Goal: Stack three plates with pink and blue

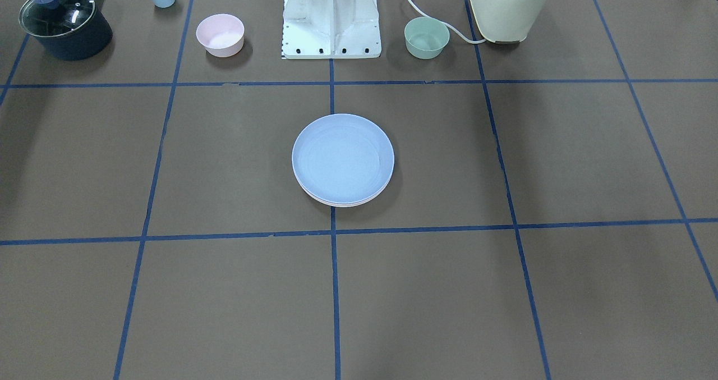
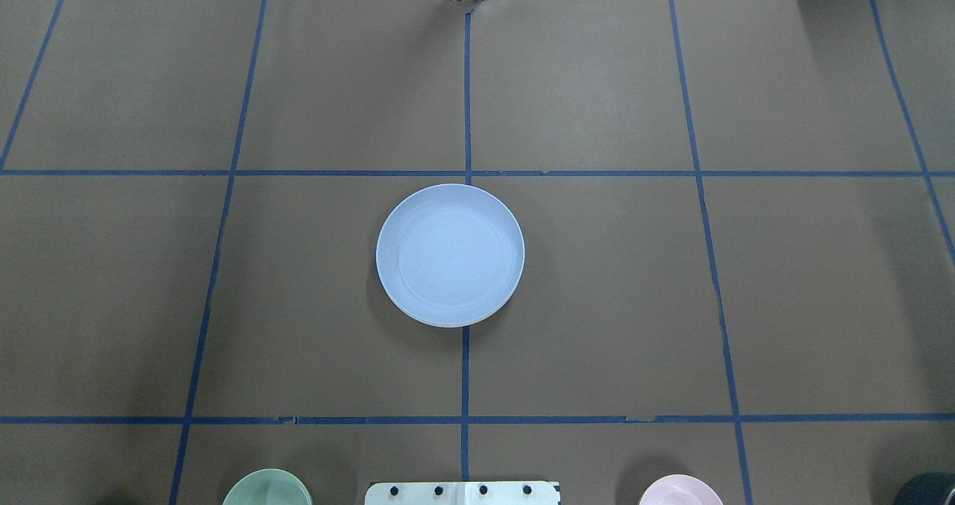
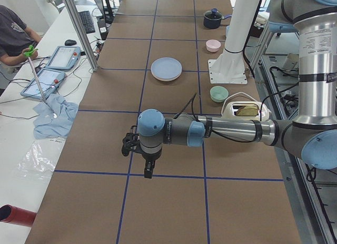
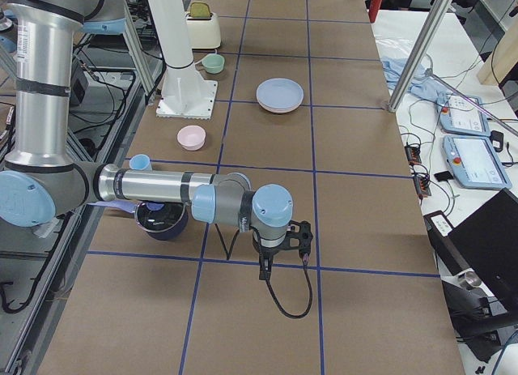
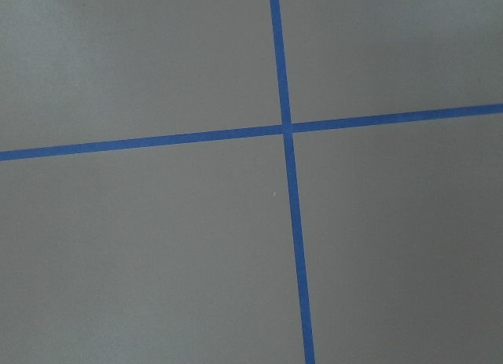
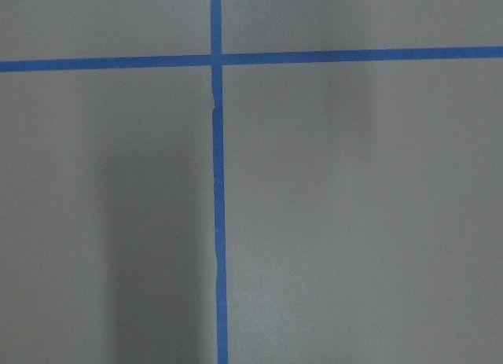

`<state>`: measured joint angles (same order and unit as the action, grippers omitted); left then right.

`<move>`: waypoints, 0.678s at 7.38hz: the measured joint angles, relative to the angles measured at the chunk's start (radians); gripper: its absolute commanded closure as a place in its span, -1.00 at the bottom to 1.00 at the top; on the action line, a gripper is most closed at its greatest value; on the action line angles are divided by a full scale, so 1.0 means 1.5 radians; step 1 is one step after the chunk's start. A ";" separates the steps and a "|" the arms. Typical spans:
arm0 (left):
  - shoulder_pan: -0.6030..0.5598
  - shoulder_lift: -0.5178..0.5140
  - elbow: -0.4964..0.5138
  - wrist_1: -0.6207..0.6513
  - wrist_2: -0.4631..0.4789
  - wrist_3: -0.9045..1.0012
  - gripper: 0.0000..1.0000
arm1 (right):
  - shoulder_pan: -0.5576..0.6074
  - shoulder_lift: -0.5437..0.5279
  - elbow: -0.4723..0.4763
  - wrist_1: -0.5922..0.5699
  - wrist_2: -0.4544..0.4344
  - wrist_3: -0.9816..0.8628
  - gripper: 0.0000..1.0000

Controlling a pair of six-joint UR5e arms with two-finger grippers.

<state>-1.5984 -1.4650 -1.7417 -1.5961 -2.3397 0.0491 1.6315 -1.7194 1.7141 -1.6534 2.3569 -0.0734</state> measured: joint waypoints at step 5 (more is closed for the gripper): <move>0.000 0.000 0.003 -0.001 0.001 0.000 -1.00 | 0.002 0.007 0.006 0.002 0.000 0.002 -1.00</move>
